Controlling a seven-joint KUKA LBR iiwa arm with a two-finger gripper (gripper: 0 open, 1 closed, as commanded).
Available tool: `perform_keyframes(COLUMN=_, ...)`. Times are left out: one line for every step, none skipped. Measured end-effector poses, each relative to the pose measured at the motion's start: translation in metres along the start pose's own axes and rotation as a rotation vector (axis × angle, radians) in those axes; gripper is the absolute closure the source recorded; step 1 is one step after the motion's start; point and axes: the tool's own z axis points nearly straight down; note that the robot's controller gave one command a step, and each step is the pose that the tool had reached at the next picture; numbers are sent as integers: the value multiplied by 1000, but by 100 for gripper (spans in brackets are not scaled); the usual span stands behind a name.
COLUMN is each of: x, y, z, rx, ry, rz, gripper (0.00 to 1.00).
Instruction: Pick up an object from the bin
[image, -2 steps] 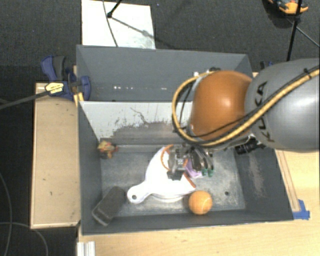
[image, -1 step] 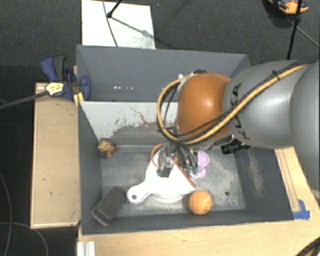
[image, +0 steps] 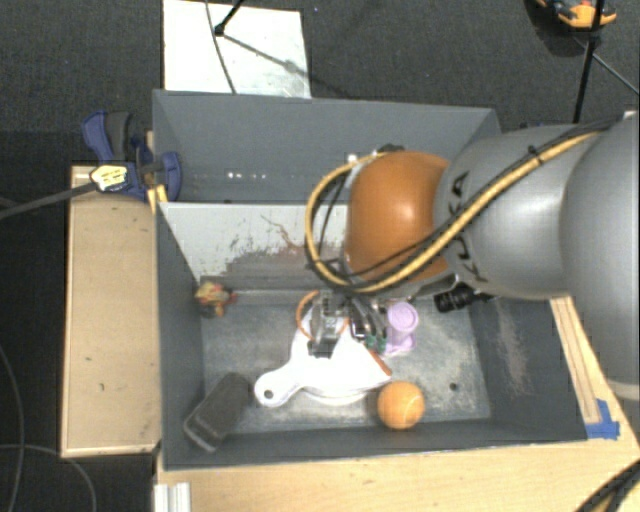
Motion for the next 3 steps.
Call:
perform_keyframes(x=43, y=-2, z=17, rx=0, ry=-2, rz=-82, gripper=100)
perform_keyframes(x=32, y=-5, z=-31, rx=1, ry=6, rz=-170, gripper=100)
perform_keyframes(x=11, y=-14, z=-79, rx=0, ry=-1, rz=-136, gripper=100)
